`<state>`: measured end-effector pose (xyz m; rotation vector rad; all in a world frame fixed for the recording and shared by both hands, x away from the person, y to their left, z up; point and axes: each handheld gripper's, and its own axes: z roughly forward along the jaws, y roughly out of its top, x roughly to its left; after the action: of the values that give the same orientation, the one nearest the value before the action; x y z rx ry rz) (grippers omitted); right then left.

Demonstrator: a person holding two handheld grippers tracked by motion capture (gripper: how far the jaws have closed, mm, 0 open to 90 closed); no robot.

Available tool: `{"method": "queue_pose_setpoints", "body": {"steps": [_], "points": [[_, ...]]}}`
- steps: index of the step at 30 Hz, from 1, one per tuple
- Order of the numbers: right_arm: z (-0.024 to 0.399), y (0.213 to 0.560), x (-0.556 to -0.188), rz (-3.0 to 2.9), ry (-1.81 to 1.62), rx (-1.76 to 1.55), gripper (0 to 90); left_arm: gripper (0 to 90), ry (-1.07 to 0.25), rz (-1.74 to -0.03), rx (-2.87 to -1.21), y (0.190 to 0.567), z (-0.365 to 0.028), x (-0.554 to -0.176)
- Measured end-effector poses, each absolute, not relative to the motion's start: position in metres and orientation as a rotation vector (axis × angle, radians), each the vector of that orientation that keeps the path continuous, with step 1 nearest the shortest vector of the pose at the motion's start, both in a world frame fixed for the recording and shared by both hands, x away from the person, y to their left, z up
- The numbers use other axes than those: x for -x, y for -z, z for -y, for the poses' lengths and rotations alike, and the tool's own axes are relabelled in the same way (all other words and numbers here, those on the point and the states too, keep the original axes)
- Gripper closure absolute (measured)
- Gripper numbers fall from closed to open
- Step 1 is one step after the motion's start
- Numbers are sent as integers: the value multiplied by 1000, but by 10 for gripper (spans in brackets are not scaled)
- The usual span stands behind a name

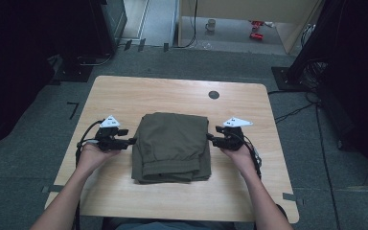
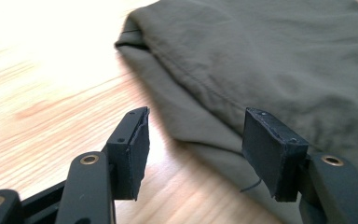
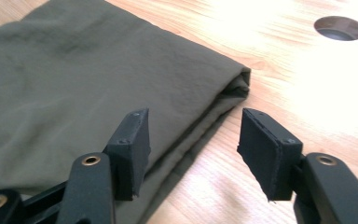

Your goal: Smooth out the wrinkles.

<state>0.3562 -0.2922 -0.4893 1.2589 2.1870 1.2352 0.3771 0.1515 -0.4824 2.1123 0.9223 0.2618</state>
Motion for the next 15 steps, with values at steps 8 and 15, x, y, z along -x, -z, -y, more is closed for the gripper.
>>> {"method": "queue_pose_setpoints", "body": {"steps": [8, 15], "points": [[302, 493, -361, -2166, -1206, -1270, 388, 411, -301, -971, -2094, 488, -168, -385], [322, 500, -372, -2128, -1191, -1320, 385, 406, -316, -973, -2079, 493, -178, -390]]}}
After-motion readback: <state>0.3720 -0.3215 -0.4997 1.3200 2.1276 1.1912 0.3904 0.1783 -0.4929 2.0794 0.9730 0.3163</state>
